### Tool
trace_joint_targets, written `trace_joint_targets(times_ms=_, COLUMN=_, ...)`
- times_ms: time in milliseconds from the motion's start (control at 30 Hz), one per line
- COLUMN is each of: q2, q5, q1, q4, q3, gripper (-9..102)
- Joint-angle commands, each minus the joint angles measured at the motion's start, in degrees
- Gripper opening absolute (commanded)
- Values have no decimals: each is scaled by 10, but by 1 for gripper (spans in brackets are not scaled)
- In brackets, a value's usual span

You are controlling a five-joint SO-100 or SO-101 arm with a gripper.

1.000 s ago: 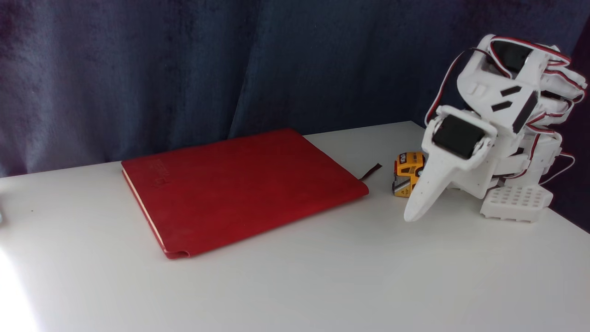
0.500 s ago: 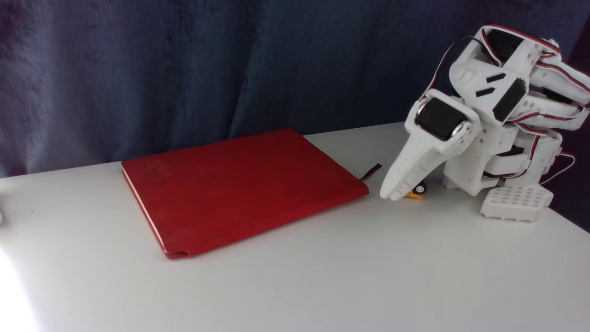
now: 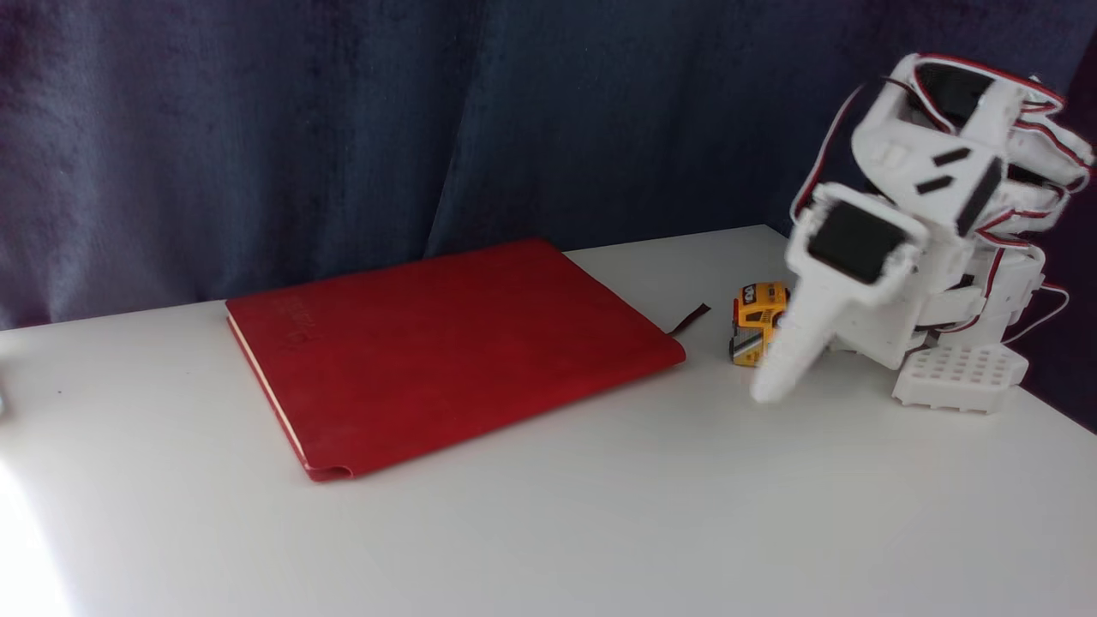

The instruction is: Grasp a toy truck onto the red notebook.

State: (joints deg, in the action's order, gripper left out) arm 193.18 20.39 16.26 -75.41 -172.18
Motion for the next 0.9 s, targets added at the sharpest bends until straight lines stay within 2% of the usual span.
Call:
trace_joint_targets(times_ms=0, q2=8, q5=7, q1=9, q4=-5, q3=-4, gripper=8)
trace_joint_targets(times_ms=233, q2=8, q5=7, q1=14, q4=-5, q3=-4, gripper=0)
trace_joint_targets(times_ms=867, q2=8, q5=8, q1=14, q4=-6, q3=-4, gripper=0)
